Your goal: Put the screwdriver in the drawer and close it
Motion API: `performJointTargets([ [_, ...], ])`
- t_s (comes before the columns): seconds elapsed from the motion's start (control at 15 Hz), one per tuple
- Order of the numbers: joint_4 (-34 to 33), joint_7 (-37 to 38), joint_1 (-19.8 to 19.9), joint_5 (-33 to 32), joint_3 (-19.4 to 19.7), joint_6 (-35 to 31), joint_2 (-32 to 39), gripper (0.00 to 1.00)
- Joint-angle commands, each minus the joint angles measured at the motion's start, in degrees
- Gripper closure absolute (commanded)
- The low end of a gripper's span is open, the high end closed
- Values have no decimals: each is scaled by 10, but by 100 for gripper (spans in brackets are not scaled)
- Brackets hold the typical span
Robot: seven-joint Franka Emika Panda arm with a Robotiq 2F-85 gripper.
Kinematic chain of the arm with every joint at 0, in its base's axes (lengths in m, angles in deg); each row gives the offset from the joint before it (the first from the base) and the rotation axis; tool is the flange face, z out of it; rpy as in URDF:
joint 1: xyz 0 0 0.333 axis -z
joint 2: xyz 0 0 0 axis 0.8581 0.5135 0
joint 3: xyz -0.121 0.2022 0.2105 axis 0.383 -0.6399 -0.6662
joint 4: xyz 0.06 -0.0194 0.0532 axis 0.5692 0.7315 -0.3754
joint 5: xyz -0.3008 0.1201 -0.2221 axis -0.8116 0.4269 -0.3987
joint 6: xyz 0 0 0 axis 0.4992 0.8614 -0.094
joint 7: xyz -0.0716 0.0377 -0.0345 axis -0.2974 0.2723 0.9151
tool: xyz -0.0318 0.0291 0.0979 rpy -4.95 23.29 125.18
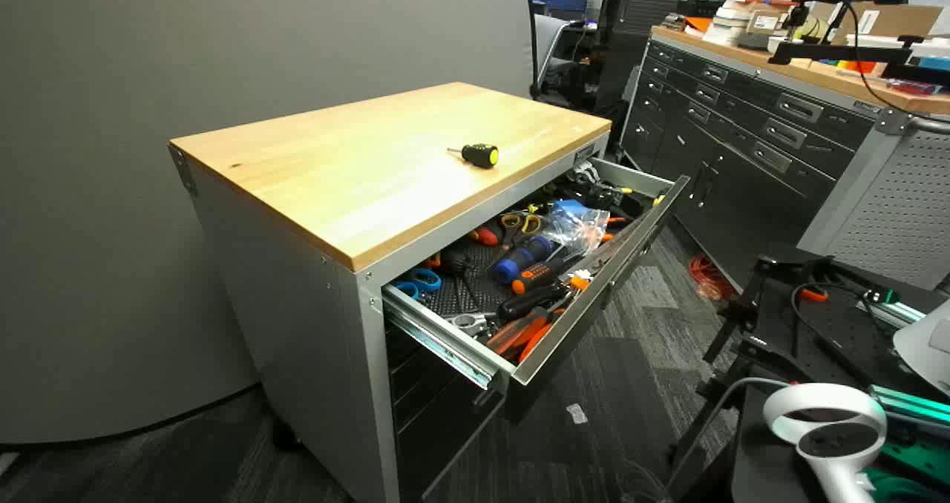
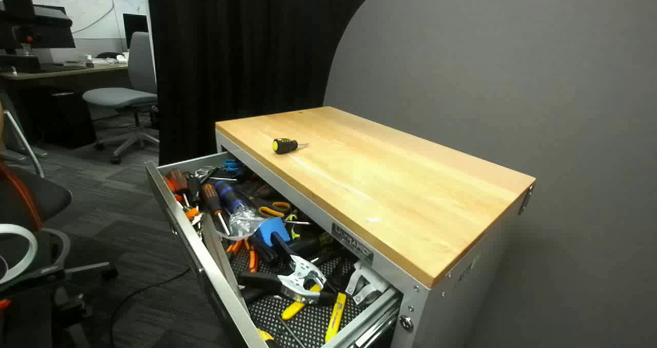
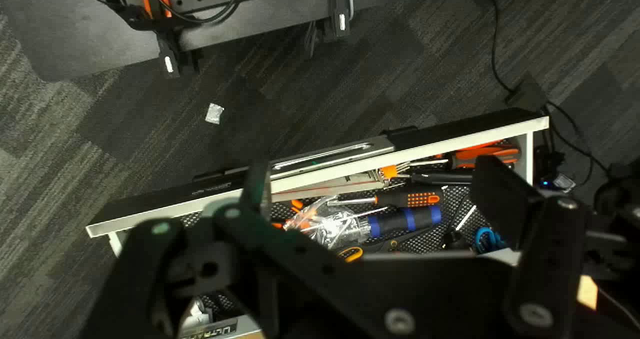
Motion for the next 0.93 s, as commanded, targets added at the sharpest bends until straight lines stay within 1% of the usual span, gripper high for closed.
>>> performJointTargets([
  [0.0, -3, -6, 9, 5, -6, 2, 0, 0],
  [0.47, -5, -6, 10, 5, -6, 2, -2, 0],
  [0.6, -13, 31, 15, 35, -19, -43, 30, 0],
  [0.73, -33, 55, 8, 50, -50, -115, 92, 0],
  [0.87, -59, 76, 7, 43, -83, -189, 161, 0],
])
